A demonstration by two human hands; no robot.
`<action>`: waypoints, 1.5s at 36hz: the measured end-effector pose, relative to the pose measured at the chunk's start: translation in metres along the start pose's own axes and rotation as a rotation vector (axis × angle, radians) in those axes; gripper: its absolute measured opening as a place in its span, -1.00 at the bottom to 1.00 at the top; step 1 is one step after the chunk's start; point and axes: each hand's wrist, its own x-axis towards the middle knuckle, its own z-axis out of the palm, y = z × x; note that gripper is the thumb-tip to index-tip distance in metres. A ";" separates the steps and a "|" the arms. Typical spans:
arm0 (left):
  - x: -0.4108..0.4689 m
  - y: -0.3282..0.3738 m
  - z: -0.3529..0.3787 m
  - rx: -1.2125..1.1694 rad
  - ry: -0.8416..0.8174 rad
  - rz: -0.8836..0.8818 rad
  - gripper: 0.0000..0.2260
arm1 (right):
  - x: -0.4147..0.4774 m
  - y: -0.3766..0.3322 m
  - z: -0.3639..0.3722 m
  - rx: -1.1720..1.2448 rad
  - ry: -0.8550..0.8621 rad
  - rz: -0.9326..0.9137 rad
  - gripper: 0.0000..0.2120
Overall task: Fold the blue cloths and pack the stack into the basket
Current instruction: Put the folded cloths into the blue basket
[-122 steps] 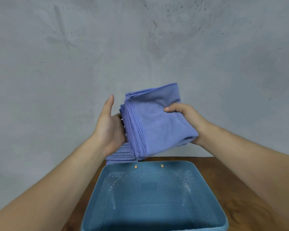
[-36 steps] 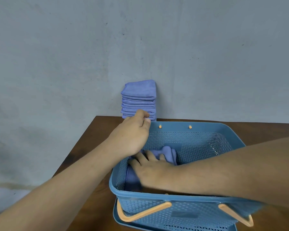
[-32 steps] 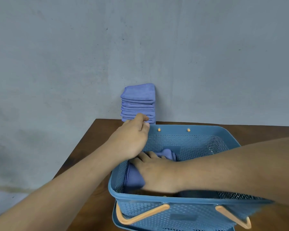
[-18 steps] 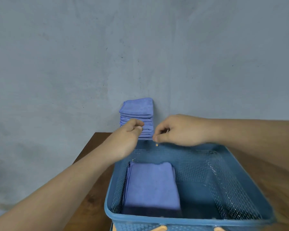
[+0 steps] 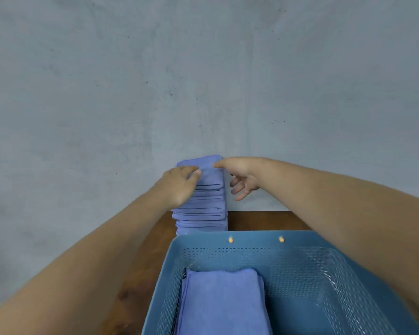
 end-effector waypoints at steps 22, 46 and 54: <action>-0.031 -0.029 0.014 -0.369 0.283 0.112 -0.73 | 0.021 -0.013 0.026 0.219 -0.010 -0.172 -0.64; -0.116 0.138 -0.058 -1.232 -0.188 0.363 -0.41 | -0.234 0.025 -0.082 0.304 0.078 -0.860 -0.41; -0.151 0.144 -0.016 -1.207 -0.387 0.028 -0.50 | -0.251 0.098 -0.085 0.039 0.023 -0.515 -0.59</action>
